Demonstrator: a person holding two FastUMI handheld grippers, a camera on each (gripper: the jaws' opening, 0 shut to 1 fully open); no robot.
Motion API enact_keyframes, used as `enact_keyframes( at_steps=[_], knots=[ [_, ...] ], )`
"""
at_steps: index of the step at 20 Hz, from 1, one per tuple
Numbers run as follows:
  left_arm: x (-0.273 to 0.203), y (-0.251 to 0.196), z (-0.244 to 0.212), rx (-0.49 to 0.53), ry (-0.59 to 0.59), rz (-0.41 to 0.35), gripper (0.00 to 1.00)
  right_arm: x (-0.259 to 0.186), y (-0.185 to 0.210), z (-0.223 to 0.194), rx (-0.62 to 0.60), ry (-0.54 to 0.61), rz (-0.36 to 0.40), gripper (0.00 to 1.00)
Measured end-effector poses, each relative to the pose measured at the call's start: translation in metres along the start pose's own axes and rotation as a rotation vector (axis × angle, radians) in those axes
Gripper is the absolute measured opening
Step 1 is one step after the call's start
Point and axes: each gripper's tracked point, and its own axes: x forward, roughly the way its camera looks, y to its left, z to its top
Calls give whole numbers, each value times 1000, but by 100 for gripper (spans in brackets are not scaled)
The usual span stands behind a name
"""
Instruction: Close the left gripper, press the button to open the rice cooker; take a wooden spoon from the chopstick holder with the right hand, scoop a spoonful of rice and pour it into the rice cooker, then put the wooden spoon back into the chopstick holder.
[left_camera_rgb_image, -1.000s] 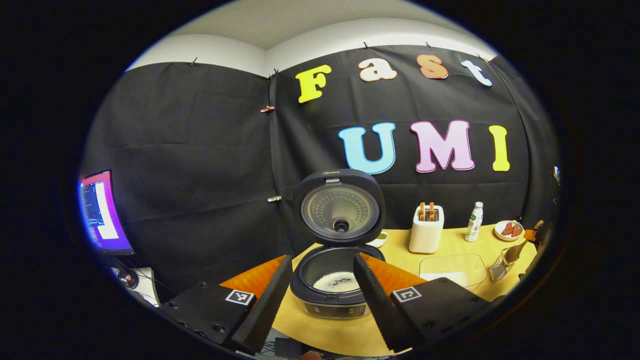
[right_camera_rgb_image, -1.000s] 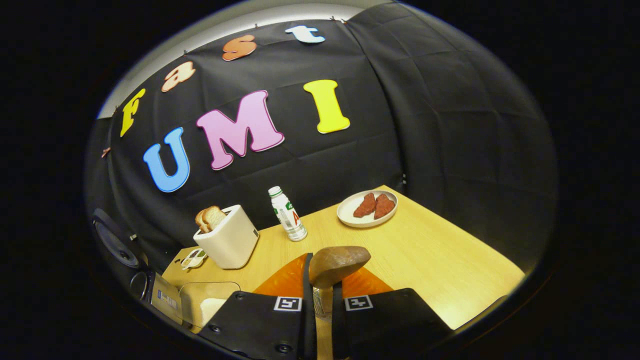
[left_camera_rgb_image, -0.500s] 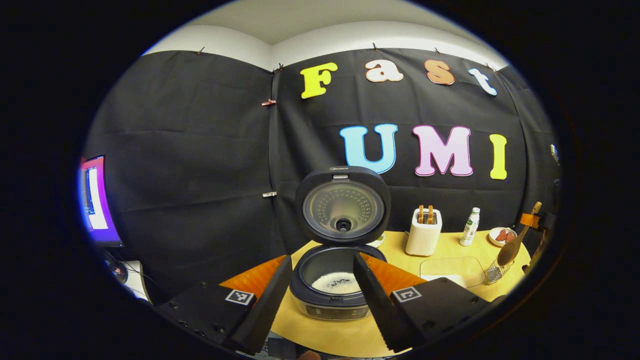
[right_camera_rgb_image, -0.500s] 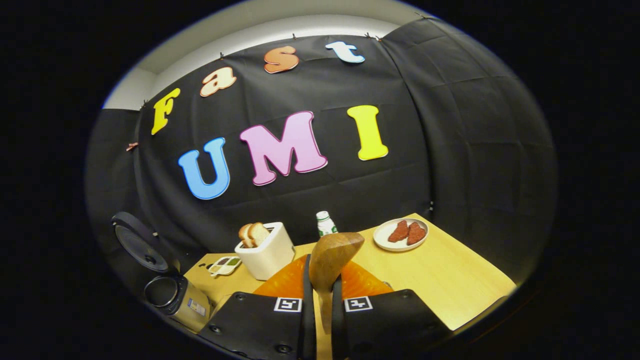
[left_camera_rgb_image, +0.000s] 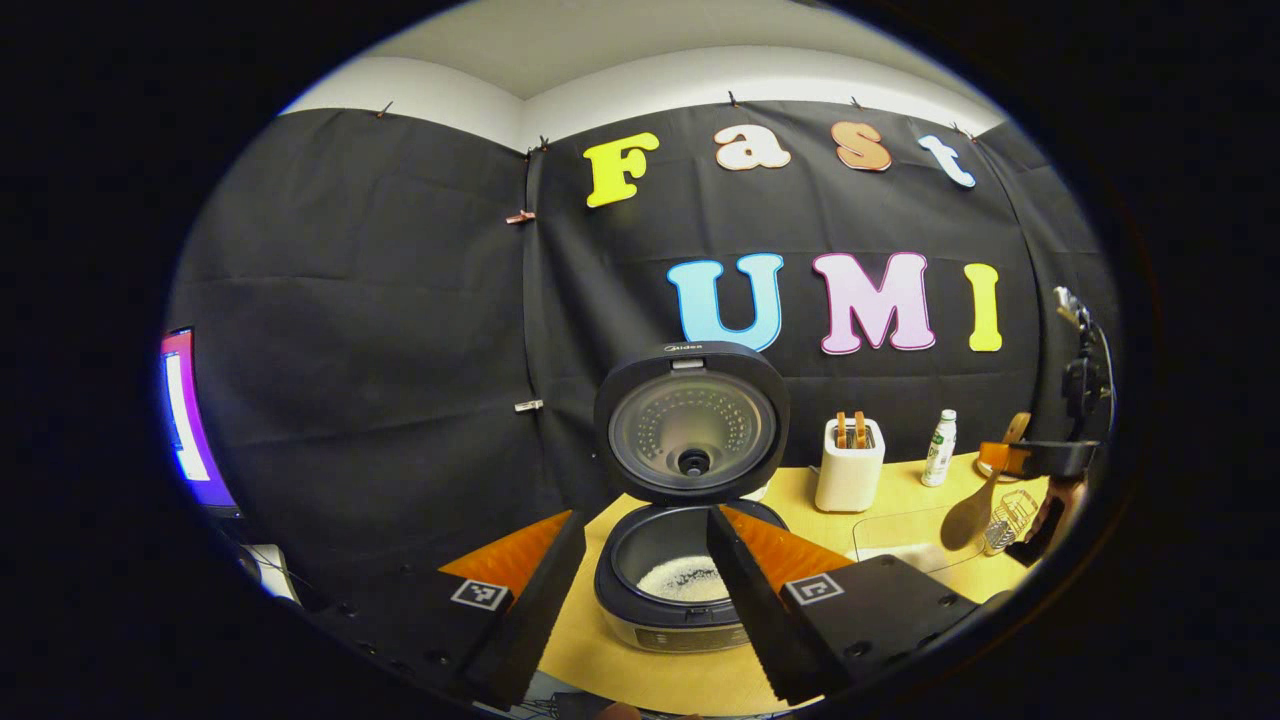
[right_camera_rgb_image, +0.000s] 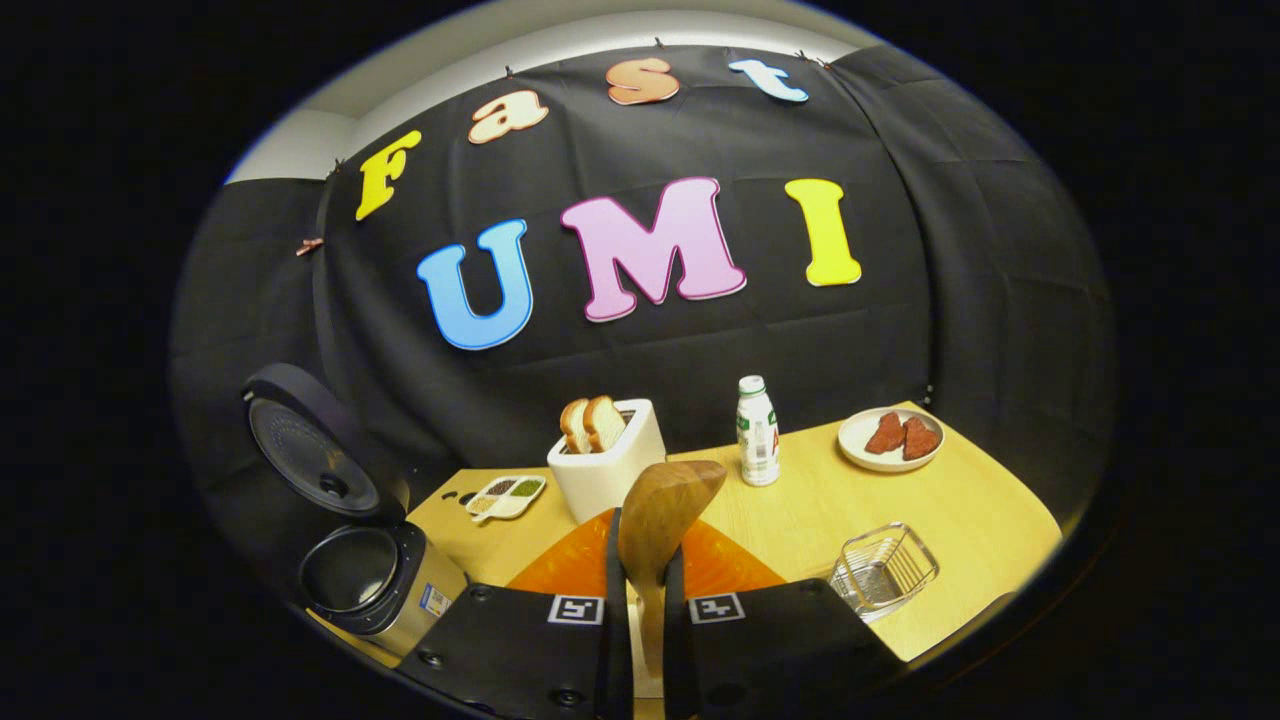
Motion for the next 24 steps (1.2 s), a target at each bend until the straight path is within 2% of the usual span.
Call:
enact_keyframes(
  at_steps=[5,9,19,24],
  knots=[
    [11,13,-9,-3,19,-14,85,5,12,-57,-33,105,-19,16],
    [18,24,-18,-27,40,-19,85,0,22,-70,-37,130,-31,16],
    [15,32,-16,5,17,-28,86,-1,70,-84,232,198,-5,16],
    [12,37,-15,14,10,-30,85,0,65,-76,323,171,-36,16]
  ],
)
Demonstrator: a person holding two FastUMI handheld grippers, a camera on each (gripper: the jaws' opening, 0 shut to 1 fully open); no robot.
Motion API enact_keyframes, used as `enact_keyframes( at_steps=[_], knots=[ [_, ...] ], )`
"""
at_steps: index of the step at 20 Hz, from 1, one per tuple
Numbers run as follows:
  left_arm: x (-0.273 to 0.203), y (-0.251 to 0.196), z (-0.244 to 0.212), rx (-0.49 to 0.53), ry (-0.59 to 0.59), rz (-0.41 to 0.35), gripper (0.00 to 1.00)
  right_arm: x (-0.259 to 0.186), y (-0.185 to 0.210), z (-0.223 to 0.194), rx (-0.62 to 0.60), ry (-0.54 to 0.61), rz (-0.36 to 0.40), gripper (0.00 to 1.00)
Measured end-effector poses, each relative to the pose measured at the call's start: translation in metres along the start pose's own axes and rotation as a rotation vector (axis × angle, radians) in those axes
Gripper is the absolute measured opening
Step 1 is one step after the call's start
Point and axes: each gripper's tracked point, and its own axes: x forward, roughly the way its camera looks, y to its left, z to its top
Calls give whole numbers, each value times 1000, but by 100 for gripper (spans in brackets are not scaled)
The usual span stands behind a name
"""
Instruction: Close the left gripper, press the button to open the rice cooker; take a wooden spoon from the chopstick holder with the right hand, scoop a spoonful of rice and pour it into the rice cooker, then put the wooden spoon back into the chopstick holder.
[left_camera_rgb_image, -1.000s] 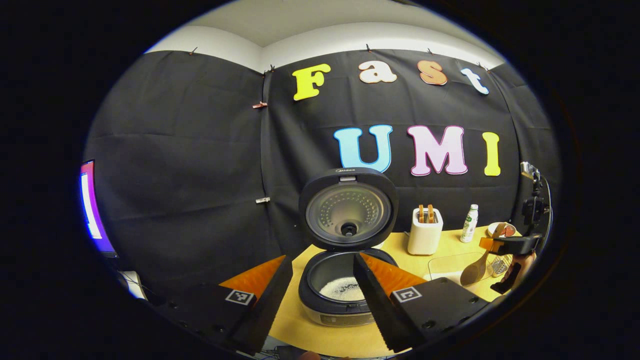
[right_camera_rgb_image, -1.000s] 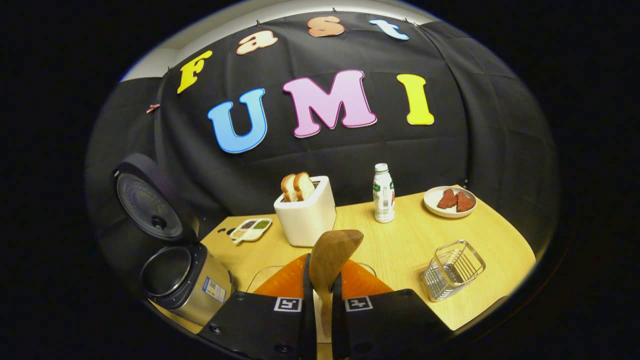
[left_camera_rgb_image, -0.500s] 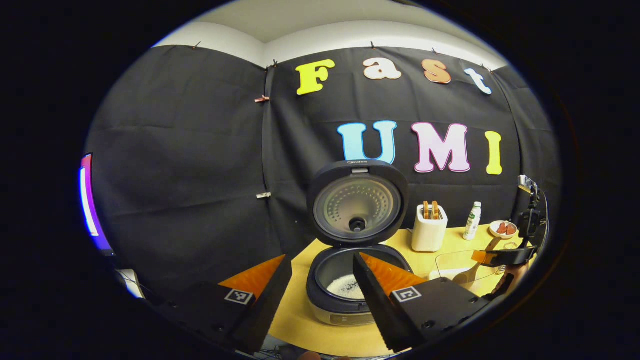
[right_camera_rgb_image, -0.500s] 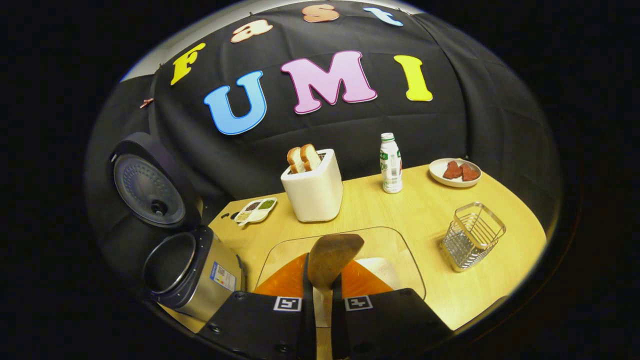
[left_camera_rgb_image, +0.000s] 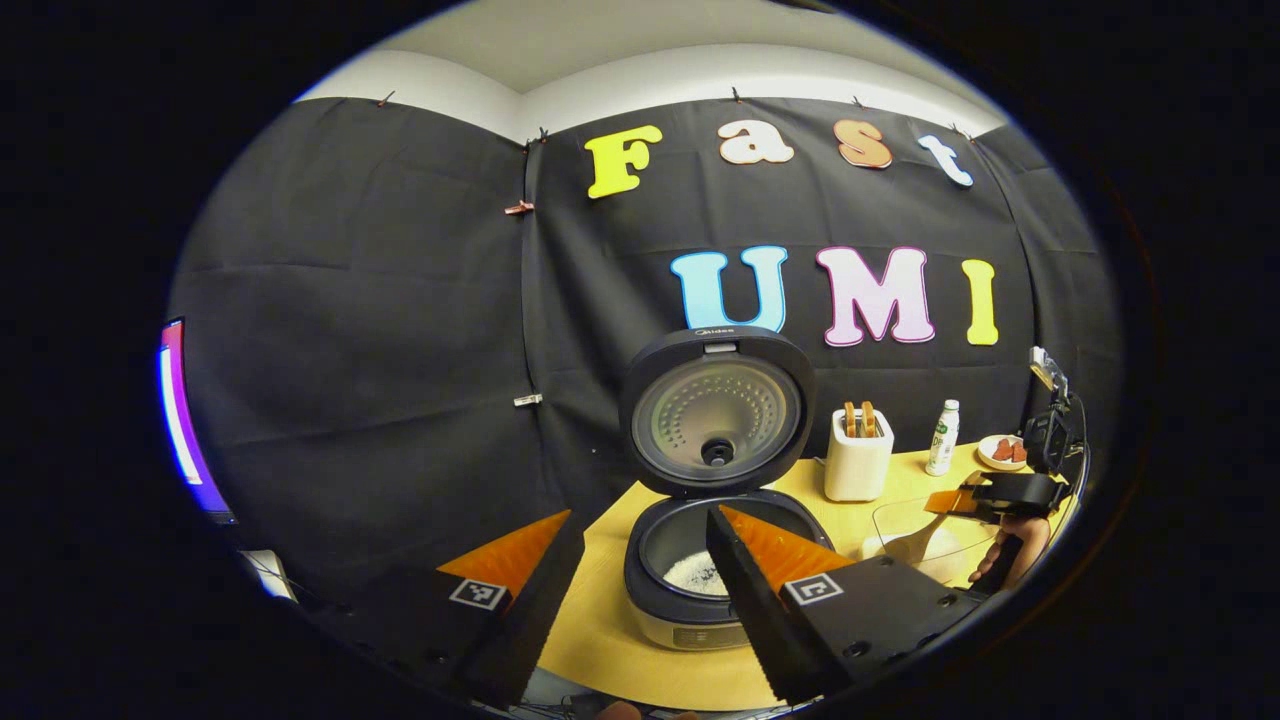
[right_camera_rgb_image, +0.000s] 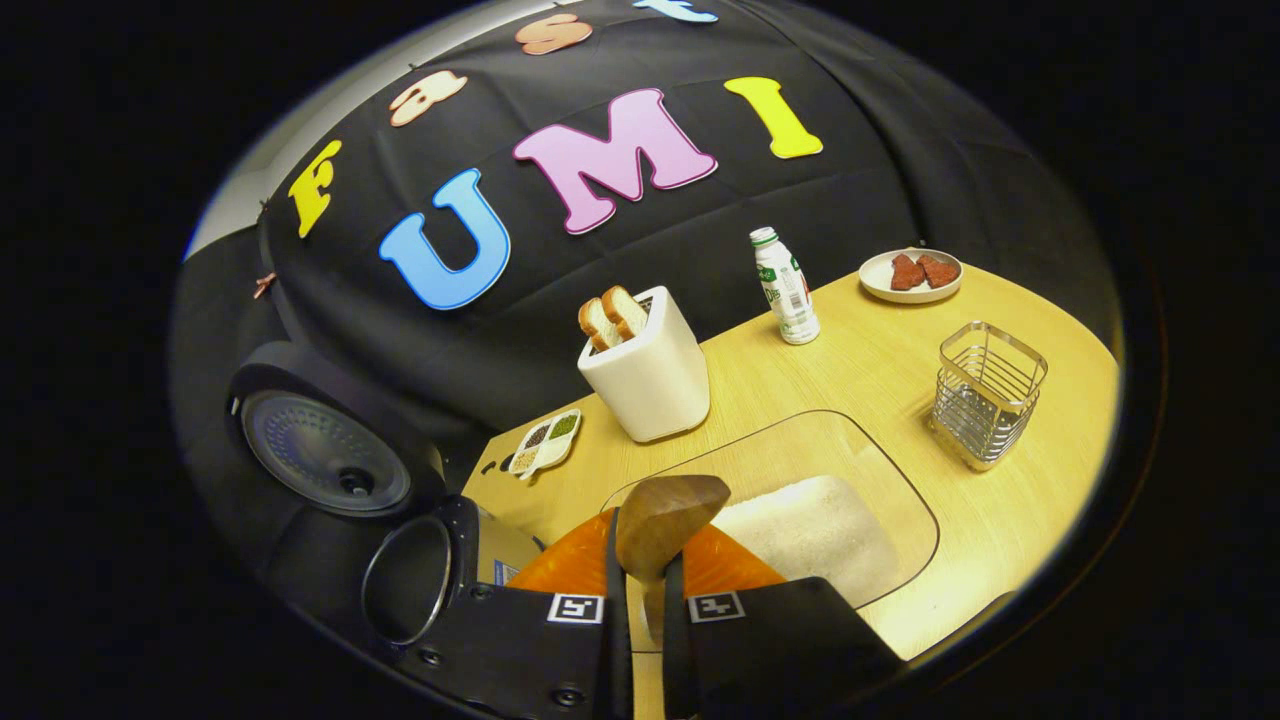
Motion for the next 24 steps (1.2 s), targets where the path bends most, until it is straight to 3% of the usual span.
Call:
enact_keyframes(
  at_steps=[1,3,14,19,22,23,24],
  knots=[
    [-1,1,0,2,3,0,89,-1,-1,5,16,-10,-4,16],
    [-2,3,1,6,1,0,85,-4,-8,13,61,-31,-17,16],
    [2,1,14,16,-28,-11,89,-22,-17,61,171,-142,-23,16],
    [4,2,13,1,-34,-13,85,-34,22,81,162,-160,44,16],
    [5,7,8,-42,-27,-7,85,-40,62,84,131,-155,119,16],
    [7,9,4,-58,-23,-2,89,-41,77,82,117,-144,146,16],
    [7,11,2,-66,-16,3,86,-44,92,80,107,-136,176,16]
  ],
)
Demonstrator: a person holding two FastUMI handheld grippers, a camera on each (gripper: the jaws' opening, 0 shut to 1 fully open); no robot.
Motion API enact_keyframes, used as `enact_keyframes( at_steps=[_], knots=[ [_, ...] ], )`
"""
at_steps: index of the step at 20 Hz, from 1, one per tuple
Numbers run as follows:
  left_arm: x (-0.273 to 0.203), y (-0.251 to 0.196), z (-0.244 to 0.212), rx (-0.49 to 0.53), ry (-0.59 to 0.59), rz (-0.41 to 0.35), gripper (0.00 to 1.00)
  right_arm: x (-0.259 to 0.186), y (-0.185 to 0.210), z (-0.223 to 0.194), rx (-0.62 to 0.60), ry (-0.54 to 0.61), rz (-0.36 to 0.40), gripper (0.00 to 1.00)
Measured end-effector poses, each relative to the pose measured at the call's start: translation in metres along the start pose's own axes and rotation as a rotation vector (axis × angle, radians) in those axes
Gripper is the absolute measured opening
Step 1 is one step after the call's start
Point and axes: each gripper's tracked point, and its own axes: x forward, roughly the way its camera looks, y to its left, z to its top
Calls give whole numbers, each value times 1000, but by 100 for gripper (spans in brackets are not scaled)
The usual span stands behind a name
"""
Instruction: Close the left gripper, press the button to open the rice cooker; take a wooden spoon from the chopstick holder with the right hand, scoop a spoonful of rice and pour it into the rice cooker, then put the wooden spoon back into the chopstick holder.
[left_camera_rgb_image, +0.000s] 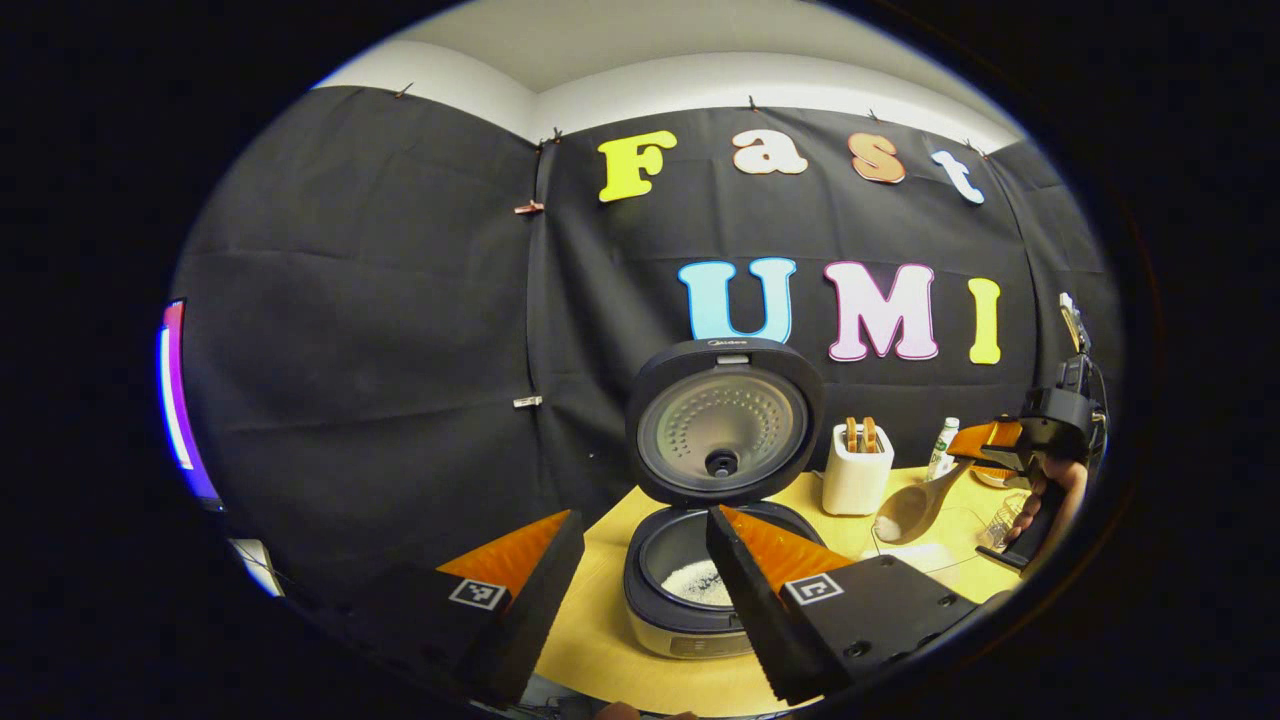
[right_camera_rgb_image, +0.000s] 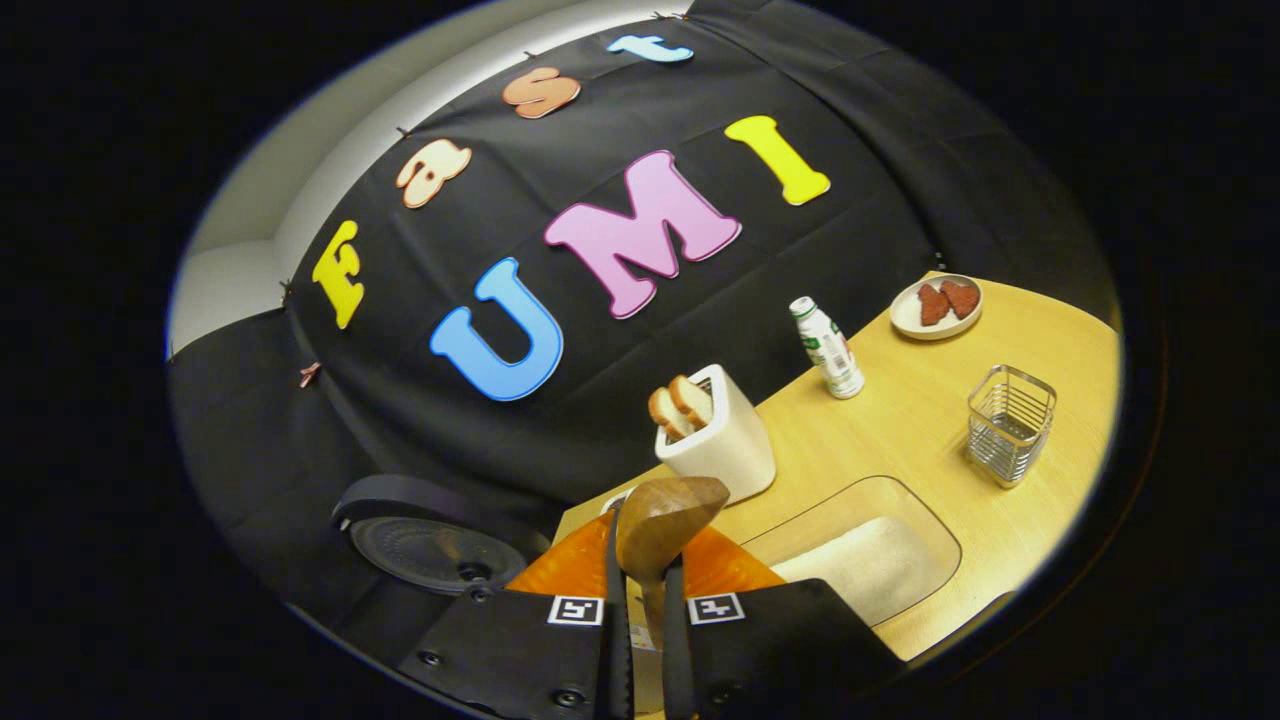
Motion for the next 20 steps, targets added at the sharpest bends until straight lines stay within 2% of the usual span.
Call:
enact_keyframes(
  at_steps=[2,3,4,7,14,20],
  knots=[
    [0,5,-3,-10,1,12,86,1,30,-11,-20,24,55,16],
    [0,8,-2,-16,-3,17,89,2,44,-17,-28,40,84,16],
    [0,10,-2,-26,1,18,86,2,59,-23,-39,52,113,16],
    [2,20,-10,-51,24,42,86,8,92,-45,-115,98,177,16],
    [-8,28,-8,-20,-5,66,86,13,122,-90,-303,189,264,16],
    [-9,32,-12,-38,-4,86,86,-3,150,-113,-583,189,392,16]
  ],
)
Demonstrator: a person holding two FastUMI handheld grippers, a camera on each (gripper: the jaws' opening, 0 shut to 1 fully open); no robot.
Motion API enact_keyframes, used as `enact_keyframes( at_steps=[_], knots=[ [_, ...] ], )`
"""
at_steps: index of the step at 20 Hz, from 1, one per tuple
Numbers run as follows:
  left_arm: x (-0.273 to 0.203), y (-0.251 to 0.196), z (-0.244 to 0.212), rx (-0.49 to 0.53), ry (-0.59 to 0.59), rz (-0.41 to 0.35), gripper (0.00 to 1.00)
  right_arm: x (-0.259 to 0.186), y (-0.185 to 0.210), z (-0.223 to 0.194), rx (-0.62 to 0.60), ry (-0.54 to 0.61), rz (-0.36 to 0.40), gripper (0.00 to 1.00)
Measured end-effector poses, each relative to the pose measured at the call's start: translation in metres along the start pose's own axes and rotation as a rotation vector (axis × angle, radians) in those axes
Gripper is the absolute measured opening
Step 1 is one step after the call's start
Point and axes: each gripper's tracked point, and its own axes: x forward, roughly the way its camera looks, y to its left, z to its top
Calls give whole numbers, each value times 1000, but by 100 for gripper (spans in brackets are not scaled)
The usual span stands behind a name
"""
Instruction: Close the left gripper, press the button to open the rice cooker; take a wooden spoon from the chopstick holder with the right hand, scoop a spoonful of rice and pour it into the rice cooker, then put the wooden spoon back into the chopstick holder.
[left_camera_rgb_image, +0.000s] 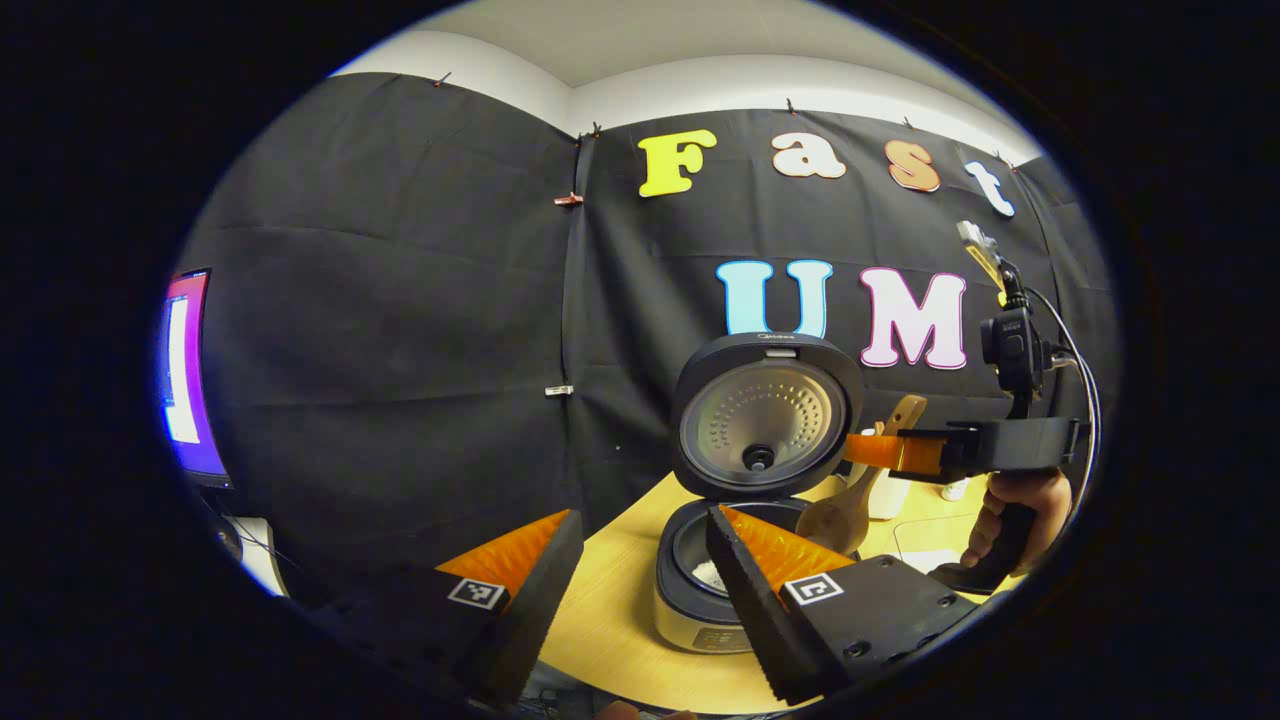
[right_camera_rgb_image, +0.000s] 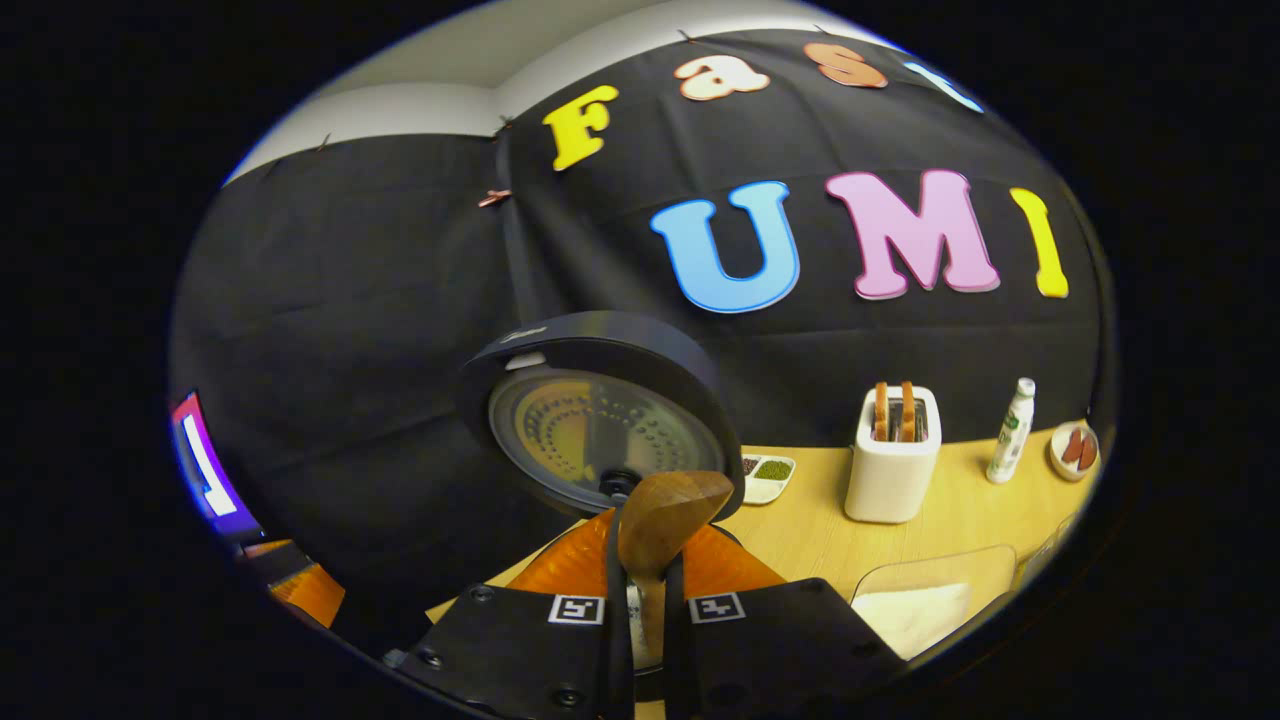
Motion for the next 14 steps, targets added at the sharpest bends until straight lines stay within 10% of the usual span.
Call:
enact_keyframes(
  at_steps=[11,14],
  knots=[
    [-8,-10,4,11,-19,-7,86,-8,26,-8,-366,-39,132,16],
    [-10,-11,4,11,-18,-6,86,-9,22,-8,-310,-43,136,16]
  ],
)
